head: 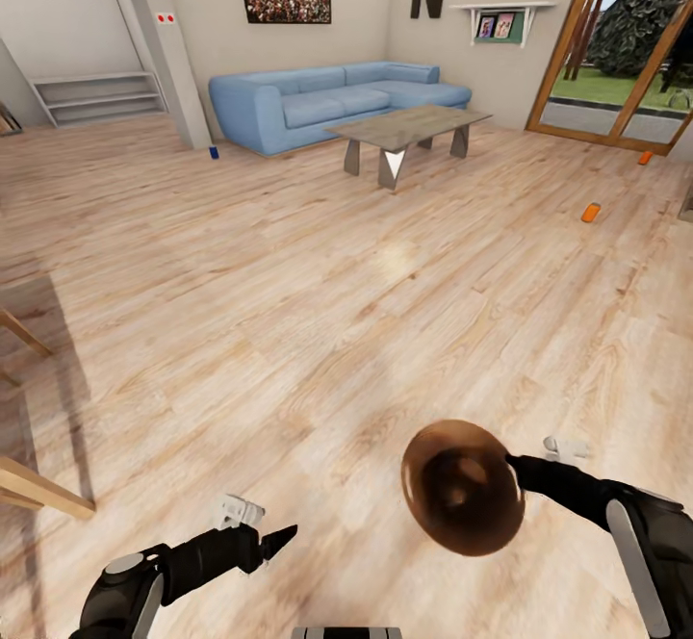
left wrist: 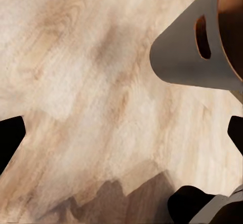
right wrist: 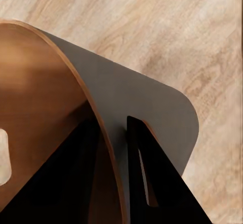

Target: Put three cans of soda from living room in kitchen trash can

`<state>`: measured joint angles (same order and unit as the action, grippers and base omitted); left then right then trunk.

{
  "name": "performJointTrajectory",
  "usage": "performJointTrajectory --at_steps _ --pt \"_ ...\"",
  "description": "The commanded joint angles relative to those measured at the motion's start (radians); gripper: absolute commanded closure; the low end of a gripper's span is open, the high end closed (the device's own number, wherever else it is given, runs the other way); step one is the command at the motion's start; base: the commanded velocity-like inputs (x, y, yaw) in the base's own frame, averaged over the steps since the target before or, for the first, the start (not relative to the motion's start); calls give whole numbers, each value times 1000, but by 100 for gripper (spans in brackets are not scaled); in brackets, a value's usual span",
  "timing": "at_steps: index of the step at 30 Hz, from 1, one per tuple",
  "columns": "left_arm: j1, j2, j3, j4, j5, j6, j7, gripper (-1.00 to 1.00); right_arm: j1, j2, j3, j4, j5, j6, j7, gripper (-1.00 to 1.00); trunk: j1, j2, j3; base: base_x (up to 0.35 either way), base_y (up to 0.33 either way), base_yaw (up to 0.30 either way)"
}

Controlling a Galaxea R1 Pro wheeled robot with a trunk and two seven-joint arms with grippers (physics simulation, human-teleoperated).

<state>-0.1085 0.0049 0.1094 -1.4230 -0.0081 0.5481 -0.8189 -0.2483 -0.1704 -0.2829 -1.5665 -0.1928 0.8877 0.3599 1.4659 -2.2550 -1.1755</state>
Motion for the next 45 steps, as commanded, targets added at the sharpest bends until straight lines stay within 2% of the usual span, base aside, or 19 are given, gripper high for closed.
performJointTrajectory --at_steps 1,4,6,8,12,41,45 --pt "-1 -4 -1 2 -1 -1 17 -100 0 0 -1 -1 -57 11 15 100 0 0 2 0 0 100" --pt "-2 -7 -3 10 -2 -4 46 -100 0 0 -21 -1 -58 26 42 100 0 0 7 0 0 106" --pt "-2 -7 -3 13 -3 -5 51 -100 0 0 -66 -1 -60 54 48 100 0 0 10 0 0 108" --pt "-2 -6 -4 13 -3 -5 52 -100 0 0 -80 -2 -60 64 63 100 0 0 13 0 0 108" --pt "-2 -6 -4 13 -3 -6 53 -100 0 0 -86 -2 -60 66 87 100 0 0 20 0 0 108" --pt "-2 -6 -4 13 -1 -7 52 -100 0 -2 -88 -2 -60 68 93 100 0 0 65 0 0 95" --pt "-2 -6 -4 13 -1 -7 52 -100 0 -2 -113 -2 -61 71 93 100 0 0 67 0 0 4"
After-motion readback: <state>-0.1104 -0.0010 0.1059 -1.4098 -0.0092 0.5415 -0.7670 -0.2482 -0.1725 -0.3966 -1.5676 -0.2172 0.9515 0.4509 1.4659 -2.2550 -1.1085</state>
